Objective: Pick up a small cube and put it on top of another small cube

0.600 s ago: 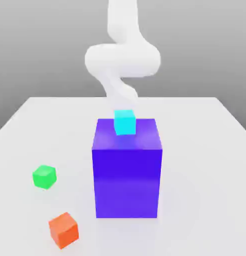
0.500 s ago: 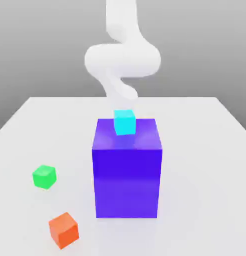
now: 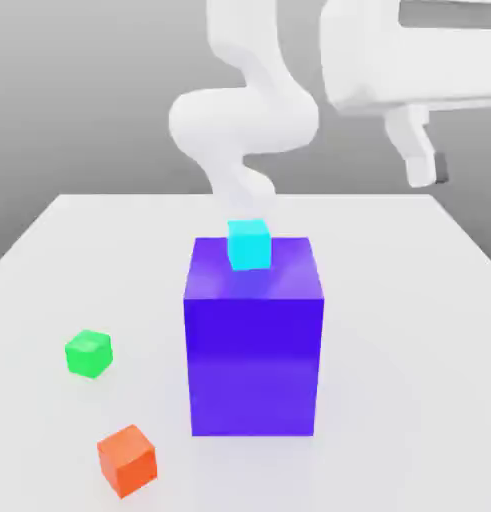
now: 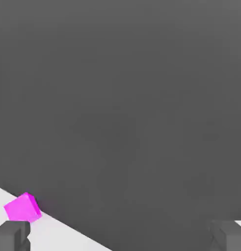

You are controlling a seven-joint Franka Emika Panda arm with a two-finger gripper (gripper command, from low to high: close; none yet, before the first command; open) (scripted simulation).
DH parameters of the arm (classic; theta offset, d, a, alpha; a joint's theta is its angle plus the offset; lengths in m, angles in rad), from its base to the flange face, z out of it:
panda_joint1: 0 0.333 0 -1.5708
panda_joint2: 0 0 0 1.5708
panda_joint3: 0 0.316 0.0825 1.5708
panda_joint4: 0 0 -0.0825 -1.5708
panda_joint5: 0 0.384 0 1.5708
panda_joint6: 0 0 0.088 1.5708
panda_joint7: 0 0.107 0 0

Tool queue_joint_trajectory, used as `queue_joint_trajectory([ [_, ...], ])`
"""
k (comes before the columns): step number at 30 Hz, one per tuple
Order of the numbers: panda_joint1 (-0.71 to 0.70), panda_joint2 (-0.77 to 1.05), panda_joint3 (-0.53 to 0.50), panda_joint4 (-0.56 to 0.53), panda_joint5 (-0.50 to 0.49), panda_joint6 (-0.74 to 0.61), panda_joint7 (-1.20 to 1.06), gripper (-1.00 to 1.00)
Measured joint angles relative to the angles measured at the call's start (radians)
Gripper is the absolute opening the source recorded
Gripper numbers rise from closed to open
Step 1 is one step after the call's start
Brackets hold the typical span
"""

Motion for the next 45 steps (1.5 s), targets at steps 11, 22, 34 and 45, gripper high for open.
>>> queue_joint_trajectory([
  [11, 0.110, 0.398, 0.052, 0.112, -0.092, 0.055, -0.082, 0.00],
  [22, 0.206, 0.751, 0.043, 0.210, -0.195, 0.175, -0.100, -1.00],
  [34, 0.162, 0.566, -0.011, 0.115, -0.188, 0.093, -0.084, -1.00],
  [45, -0.010, 0.251, -0.308, -0.219, -0.280, 0.133, 0.074, -1.00],
])
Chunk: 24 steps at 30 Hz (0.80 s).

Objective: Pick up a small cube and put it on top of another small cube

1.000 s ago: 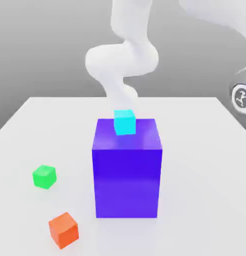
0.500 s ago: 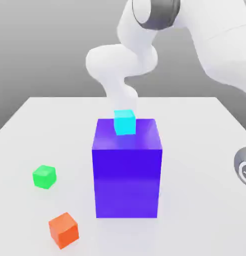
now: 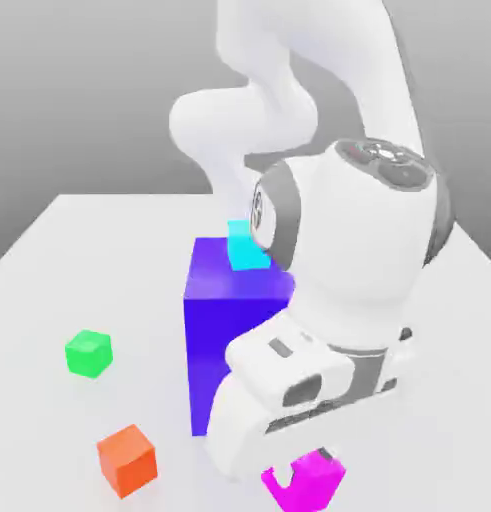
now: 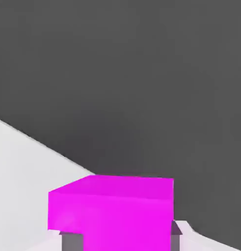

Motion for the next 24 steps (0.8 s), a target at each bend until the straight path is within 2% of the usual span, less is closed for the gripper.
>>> queue_joint_trajectory([
  [3, -0.078, -0.097, -0.086, -0.110, -0.044, 0.017, 0.061, -1.00],
  [7, -0.348, -0.261, -0.201, -0.301, -0.117, 0.050, 0.159, -1.00],
  [13, -0.514, -0.441, -0.317, -0.555, -0.133, 0.116, 0.231, -1.00],
  [16, -0.519, -0.443, -0.349, -0.594, -0.093, 0.149, 0.215, -1.00],
  [24, -0.422, -0.312, -0.406, -0.592, 0.081, 0.273, 0.096, -1.00],
])
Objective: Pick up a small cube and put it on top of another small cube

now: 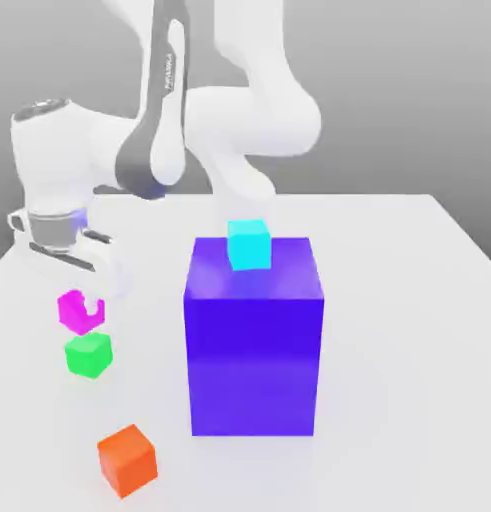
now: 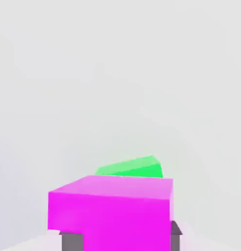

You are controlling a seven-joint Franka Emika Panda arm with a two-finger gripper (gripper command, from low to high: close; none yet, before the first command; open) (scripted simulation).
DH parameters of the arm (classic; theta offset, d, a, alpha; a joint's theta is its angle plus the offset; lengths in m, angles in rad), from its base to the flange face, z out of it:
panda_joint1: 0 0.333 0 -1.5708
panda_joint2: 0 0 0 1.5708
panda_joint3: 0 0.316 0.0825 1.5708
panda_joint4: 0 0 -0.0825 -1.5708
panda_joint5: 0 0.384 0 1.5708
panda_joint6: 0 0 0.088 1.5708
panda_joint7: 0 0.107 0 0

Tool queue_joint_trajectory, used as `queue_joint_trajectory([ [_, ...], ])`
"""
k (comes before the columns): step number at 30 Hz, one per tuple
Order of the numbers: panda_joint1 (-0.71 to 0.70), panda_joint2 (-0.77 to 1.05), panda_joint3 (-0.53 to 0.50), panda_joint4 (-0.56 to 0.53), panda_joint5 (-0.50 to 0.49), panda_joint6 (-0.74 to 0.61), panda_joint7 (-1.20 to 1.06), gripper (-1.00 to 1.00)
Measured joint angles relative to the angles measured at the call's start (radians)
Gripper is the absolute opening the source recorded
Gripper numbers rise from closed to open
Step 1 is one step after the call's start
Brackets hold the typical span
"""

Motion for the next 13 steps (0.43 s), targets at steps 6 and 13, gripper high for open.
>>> queue_joint_trajectory([
  [6, 0.038, 0.138, 0.031, -0.002, 0.241, 0.117, -0.167, -1.00],
  [13, 0.024, 0.169, 0.057, -0.003, 0.304, 0.142, -0.211, 1.00],
])
